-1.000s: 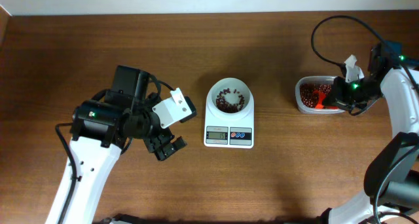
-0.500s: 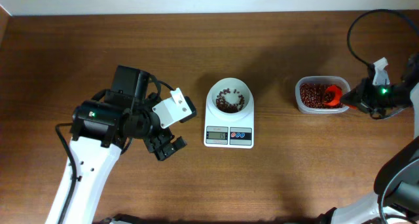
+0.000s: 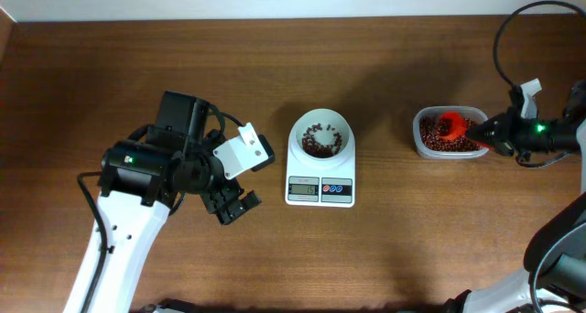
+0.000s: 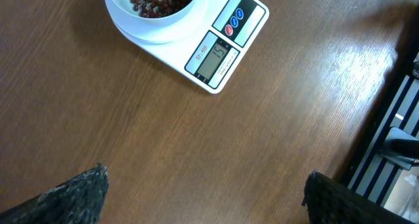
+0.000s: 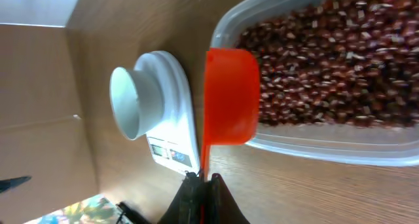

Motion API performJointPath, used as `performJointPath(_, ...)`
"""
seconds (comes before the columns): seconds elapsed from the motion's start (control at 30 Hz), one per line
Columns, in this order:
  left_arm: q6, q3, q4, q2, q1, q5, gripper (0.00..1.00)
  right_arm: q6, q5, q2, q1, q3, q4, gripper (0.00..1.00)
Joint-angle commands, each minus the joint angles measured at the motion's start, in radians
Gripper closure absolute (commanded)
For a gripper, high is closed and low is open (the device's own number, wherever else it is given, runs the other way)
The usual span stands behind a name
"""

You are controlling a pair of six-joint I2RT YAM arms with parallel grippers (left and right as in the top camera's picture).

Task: Scoop and weigh 50g on scale
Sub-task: 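Lift the filled scoop and carry it over the white bowl, then tilt the scoop with the right gripper to pour beans into the bowl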

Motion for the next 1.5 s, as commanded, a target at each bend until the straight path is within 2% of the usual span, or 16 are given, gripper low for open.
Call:
performJointPath(0.0,0.009,0.014,-0.001,-0.013,0.007,0.014,0.01,-0.023,-0.107,0.009,-0.003,-0.003,-0.01,0.96)
performJointPath(0.17,0.009,0.014,-0.001,-0.013,0.007,0.014,0.01,-0.023,-0.153,0.009,0.053,-0.003,-0.014,0.96)
performJointPath(0.57,0.009,0.014,-0.001,-0.013,0.007,0.014,0.01,0.038,-0.192,0.009,0.446,-0.003,0.044,0.96)
performJointPath(0.77,0.009,0.014,-0.001,-0.013,0.007,0.014,0.01,0.09,-0.172,0.009,0.538,-0.003,0.176,0.96)
performJointPath(0.97,0.009,0.014,-0.001,-0.013,0.007,0.014,0.01,0.079,0.098,0.009,0.623,-0.003,0.283,0.96)
performJointPath(1.03,0.009,0.014,-0.001,-0.013,0.007,0.014,0.01,0.008,0.122,0.009,0.668,-0.003,0.295,0.96)
performJointPath(1.07,0.009,0.014,-0.001,-0.013,0.007,0.014,0.01,0.074,0.237,0.009,0.689,-0.003,0.317,0.96)
performJointPath(1.13,0.009,0.014,-0.001,-0.013,0.007,0.014,0.01,0.022,0.218,0.007,0.705,-0.003,0.327,0.96)
performJointPath(1.2,0.009,0.014,-0.001,-0.013,0.007,0.014,0.01,0.055,0.222,0.006,0.705,-0.003,0.337,0.96)
performJointPath(1.23,0.009,0.014,-0.001,-0.013,0.007,0.014,0.01,-0.002,0.176,0.002,0.705,-0.003,0.341,0.96)
performJointPath(1.27,0.009,0.014,-0.001,-0.013,0.007,0.014,0.01,0.074,0.219,0.002,0.704,-0.003,0.359,0.96)
performJointPath(1.3,0.009,0.014,-0.001,-0.013,0.007,0.014,0.01,-0.05,0.102,-0.005,0.706,-0.003,0.346,0.96)
performJointPath(1.37,0.009,0.014,-0.001,-0.013,0.007,0.014,0.01,0.093,0.205,-0.004,0.703,-0.003,0.376,0.96)
performJointPath(1.4,0.009,0.014,-0.001,-0.013,0.007,0.014,0.01,-0.026,0.116,-0.008,0.707,-0.003,0.351,0.96)
performJointPath(1.43,0.009,0.014,-0.001,-0.013,0.007,0.014,0.01,-0.058,0.095,-0.008,0.713,-0.003,0.347,0.96)
performJointPath(1.47,0.009,0.014,-0.001,-0.013,0.007,0.014,0.01,0.037,0.189,-0.008,0.713,-0.003,0.358,0.96)
